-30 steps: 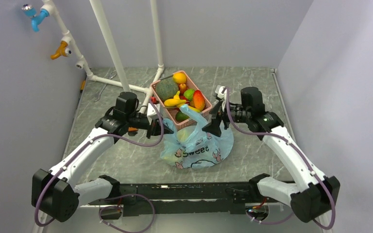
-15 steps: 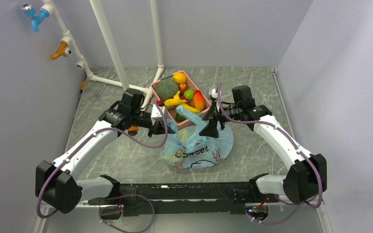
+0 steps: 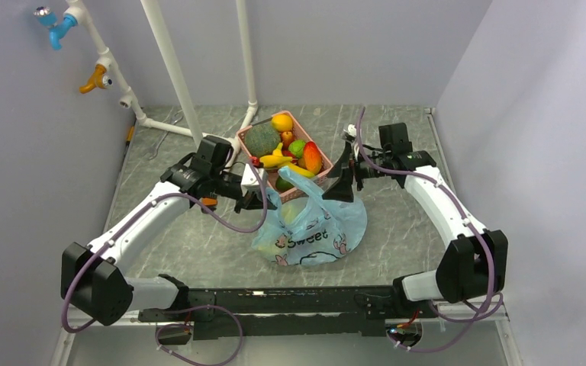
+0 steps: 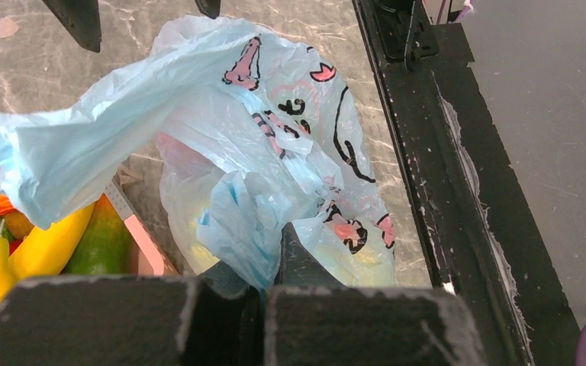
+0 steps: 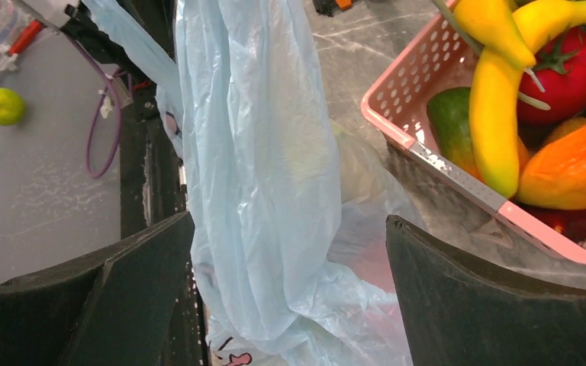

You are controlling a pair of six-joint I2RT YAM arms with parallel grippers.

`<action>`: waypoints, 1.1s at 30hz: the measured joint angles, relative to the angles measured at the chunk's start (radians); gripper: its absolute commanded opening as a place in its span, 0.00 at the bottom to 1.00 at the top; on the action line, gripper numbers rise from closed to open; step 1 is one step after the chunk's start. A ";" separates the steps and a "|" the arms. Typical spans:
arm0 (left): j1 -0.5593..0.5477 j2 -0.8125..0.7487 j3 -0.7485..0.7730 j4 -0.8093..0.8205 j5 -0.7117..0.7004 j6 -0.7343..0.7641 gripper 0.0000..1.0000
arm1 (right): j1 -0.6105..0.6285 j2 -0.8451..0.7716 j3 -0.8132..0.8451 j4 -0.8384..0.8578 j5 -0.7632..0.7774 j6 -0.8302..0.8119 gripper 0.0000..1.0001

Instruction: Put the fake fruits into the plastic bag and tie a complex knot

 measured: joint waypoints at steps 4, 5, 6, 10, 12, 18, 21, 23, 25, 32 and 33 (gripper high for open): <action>-0.002 0.015 0.019 -0.016 -0.001 0.013 0.00 | 0.006 0.034 0.010 -0.008 -0.032 -0.002 1.00; -0.003 0.019 0.027 -0.018 -0.002 0.015 0.00 | 0.011 0.042 0.010 -0.008 -0.040 -0.002 0.99; -0.004 0.024 0.034 -0.019 -0.003 0.017 0.00 | 0.017 0.048 0.010 -0.008 -0.047 -0.002 0.99; -0.005 0.039 0.053 -0.022 -0.006 0.019 0.00 | 0.051 0.068 -0.005 0.030 -0.066 0.014 0.91; -0.007 0.047 0.063 -0.025 -0.007 0.027 0.00 | 0.068 0.076 -0.029 0.077 -0.072 0.035 0.80; -0.018 0.056 0.086 -0.058 -0.008 0.047 0.00 | 0.097 0.163 -0.042 0.161 -0.077 0.076 0.37; -0.033 0.059 0.115 -0.068 -0.008 0.047 0.00 | 0.114 0.161 -0.074 0.231 -0.069 0.127 0.06; -0.053 0.065 0.140 -0.068 -0.011 0.046 0.00 | 0.137 0.137 -0.105 0.277 -0.055 0.163 0.00; -0.083 0.077 0.170 -0.077 -0.028 0.047 0.00 | 0.165 0.107 -0.121 0.291 -0.034 0.179 0.00; -0.195 0.190 0.310 -0.154 -0.169 0.092 0.19 | 0.207 0.054 -0.099 0.248 -0.011 0.140 0.00; -0.197 0.199 0.313 -0.153 -0.188 0.091 0.30 | 0.207 0.052 -0.098 0.242 -0.010 0.134 0.00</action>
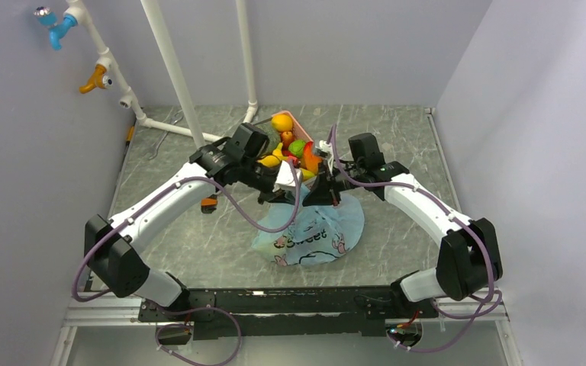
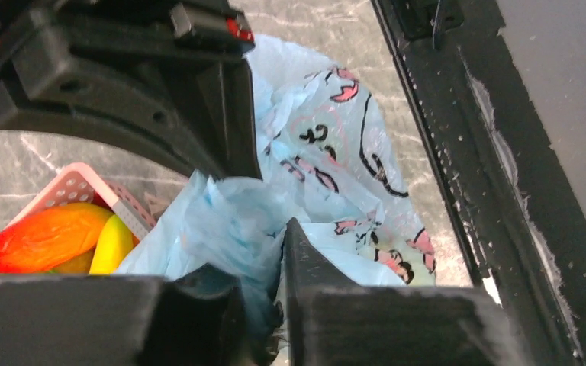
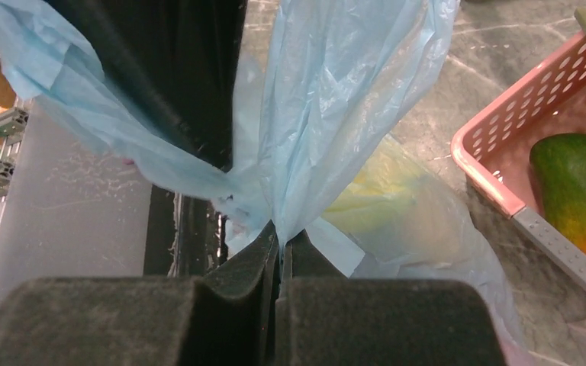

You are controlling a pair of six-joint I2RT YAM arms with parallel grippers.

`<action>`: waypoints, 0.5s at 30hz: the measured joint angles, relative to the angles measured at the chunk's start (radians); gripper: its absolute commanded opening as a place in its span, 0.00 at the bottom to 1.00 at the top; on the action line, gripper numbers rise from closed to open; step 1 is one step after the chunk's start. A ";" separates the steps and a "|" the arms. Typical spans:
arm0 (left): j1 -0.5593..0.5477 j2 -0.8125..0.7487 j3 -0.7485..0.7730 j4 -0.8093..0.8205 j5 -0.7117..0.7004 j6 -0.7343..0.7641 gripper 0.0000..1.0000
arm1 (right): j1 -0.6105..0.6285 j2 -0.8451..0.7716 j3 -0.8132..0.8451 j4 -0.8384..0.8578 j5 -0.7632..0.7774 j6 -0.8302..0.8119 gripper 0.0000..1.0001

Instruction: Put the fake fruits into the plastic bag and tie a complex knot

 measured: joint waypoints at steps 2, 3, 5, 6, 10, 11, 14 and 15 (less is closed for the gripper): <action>0.002 0.002 -0.001 -0.010 -0.021 -0.001 0.47 | -0.001 -0.005 0.000 -0.018 0.004 -0.007 0.00; 0.007 -0.006 -0.005 -0.010 -0.024 -0.005 0.53 | -0.001 -0.006 0.000 -0.025 0.008 -0.009 0.00; 0.023 -0.047 -0.044 0.003 -0.020 -0.020 0.61 | -0.001 -0.006 0.000 -0.035 0.017 -0.013 0.00; 0.034 -0.080 -0.075 0.007 -0.016 -0.027 0.65 | -0.004 -0.006 0.000 -0.043 0.020 -0.018 0.00; 0.101 -0.242 -0.214 0.024 0.005 -0.073 0.89 | -0.010 -0.006 0.000 -0.067 0.025 -0.037 0.00; 0.121 -0.269 -0.232 0.032 0.008 -0.084 0.97 | -0.013 -0.006 0.000 -0.076 0.025 -0.043 0.00; 0.186 -0.328 -0.278 0.059 0.024 -0.117 0.99 | -0.019 -0.006 0.000 -0.096 0.025 -0.059 0.00; 0.206 -0.342 -0.295 0.068 0.028 -0.124 0.99 | -0.020 -0.006 0.000 -0.103 0.025 -0.062 0.00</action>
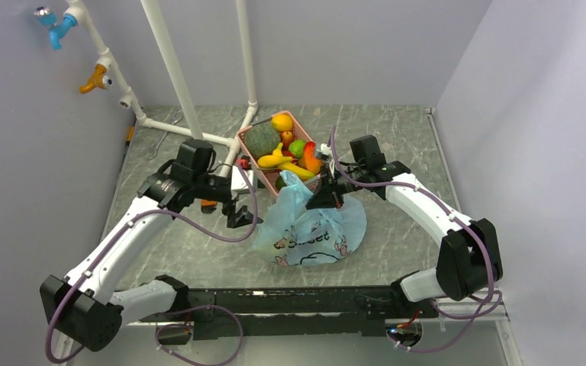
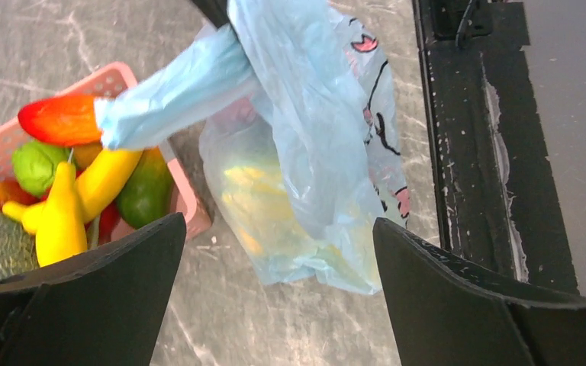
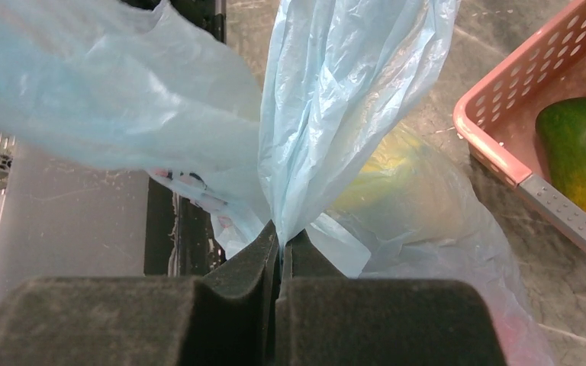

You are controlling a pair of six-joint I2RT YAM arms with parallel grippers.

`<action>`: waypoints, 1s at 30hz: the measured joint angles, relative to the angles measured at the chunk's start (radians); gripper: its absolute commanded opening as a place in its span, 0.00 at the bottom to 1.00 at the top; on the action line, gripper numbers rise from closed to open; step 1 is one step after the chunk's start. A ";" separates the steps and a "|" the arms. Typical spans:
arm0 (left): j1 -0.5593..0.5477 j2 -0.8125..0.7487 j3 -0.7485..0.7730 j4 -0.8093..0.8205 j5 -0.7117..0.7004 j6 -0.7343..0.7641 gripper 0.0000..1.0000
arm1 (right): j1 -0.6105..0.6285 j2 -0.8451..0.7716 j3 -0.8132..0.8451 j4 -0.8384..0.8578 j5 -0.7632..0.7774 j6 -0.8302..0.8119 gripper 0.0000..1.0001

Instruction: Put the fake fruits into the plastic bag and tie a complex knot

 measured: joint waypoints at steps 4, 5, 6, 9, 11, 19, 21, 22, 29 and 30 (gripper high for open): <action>0.054 -0.061 -0.089 0.037 0.008 -0.006 1.00 | -0.003 0.000 0.001 -0.019 0.001 -0.018 0.00; 0.060 -0.082 -0.121 0.051 0.013 -0.006 0.99 | -0.004 0.000 0.003 -0.029 0.001 -0.025 0.00; 0.061 -0.093 -0.142 0.065 0.018 -0.008 0.99 | -0.005 0.000 0.005 -0.035 0.001 -0.029 0.00; 0.060 -0.097 -0.191 0.144 0.046 -0.054 0.96 | -0.007 0.000 0.008 -0.048 0.001 -0.038 0.00; 0.053 -0.053 -0.182 0.201 0.072 -0.095 0.88 | -0.007 0.000 0.008 -0.053 0.001 -0.040 0.00; -0.044 0.120 -0.135 0.414 0.154 -0.283 0.35 | -0.007 0.000 0.011 -0.051 0.003 -0.037 0.01; -0.076 0.121 -0.135 0.455 0.169 -0.324 0.27 | -0.007 0.000 0.011 -0.051 0.006 -0.034 0.10; -0.093 0.121 -0.135 0.478 0.178 -0.346 0.26 | -0.007 0.000 0.011 -0.052 0.008 -0.033 0.14; -0.132 0.137 -0.135 0.549 0.183 -0.431 0.46 | -0.038 0.000 0.021 -0.112 0.018 -0.074 0.53; -0.133 0.141 -0.135 0.552 0.183 -0.442 0.48 | -0.047 0.000 0.021 -0.116 0.017 -0.076 0.56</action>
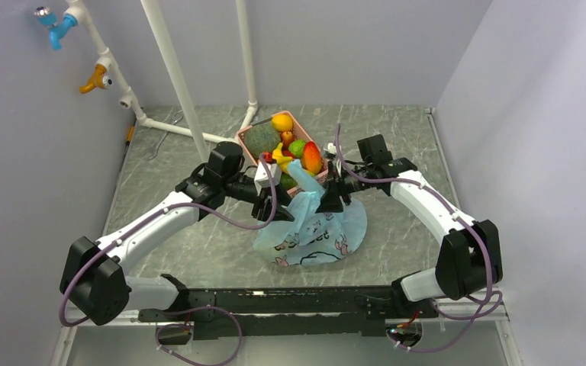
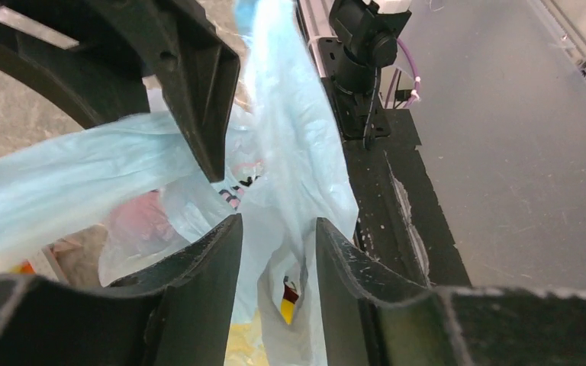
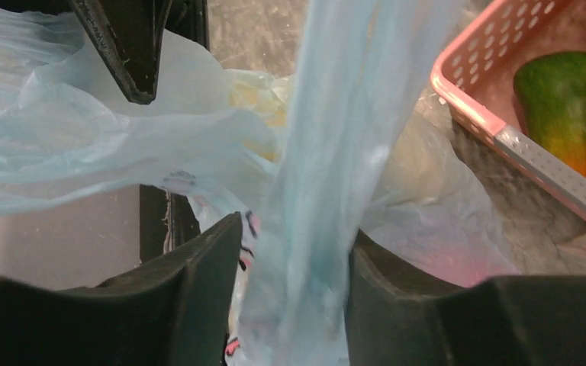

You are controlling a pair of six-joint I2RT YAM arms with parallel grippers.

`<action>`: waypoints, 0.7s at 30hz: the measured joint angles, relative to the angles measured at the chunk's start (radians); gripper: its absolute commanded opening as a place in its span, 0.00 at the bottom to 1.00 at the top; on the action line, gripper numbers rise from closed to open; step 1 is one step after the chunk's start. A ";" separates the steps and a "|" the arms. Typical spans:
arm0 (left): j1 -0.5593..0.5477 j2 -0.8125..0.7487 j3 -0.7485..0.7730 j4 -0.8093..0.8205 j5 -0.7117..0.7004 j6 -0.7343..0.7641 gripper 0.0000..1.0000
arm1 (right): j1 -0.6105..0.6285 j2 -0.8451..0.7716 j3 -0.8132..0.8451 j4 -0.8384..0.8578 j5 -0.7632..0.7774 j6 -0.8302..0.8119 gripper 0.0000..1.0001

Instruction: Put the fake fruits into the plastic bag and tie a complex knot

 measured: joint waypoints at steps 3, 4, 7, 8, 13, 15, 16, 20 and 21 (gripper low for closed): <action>-0.004 0.008 0.000 0.006 -0.005 -0.019 0.45 | -0.025 0.000 0.005 -0.046 0.000 -0.040 0.55; -0.006 0.010 0.000 0.009 -0.004 -0.023 0.43 | -0.031 0.000 0.005 -0.060 0.000 -0.053 0.53; -0.019 0.019 0.000 0.014 -0.004 -0.035 0.49 | -0.036 -0.001 0.005 -0.084 -0.001 -0.080 0.52; -0.025 0.024 0.000 0.014 -0.005 -0.038 0.58 | -0.036 -0.002 0.005 -0.085 -0.002 -0.081 0.52; -0.046 0.052 0.000 0.019 -0.014 -0.051 0.57 | -0.036 -0.005 0.005 -0.080 -0.020 -0.077 0.39; -0.051 0.066 0.000 0.014 -0.021 -0.052 0.40 | -0.036 -0.007 0.003 -0.077 -0.026 -0.076 0.30; -0.052 0.072 0.000 0.013 -0.023 -0.050 0.33 | -0.036 -0.008 0.002 -0.077 -0.027 -0.077 0.24; -0.054 0.097 0.014 -0.023 -0.019 -0.035 0.03 | -0.036 -0.011 -0.002 -0.074 -0.029 -0.073 0.04; -0.053 0.098 0.021 -0.033 -0.016 -0.035 0.00 | -0.036 -0.011 -0.002 -0.072 -0.029 -0.072 0.03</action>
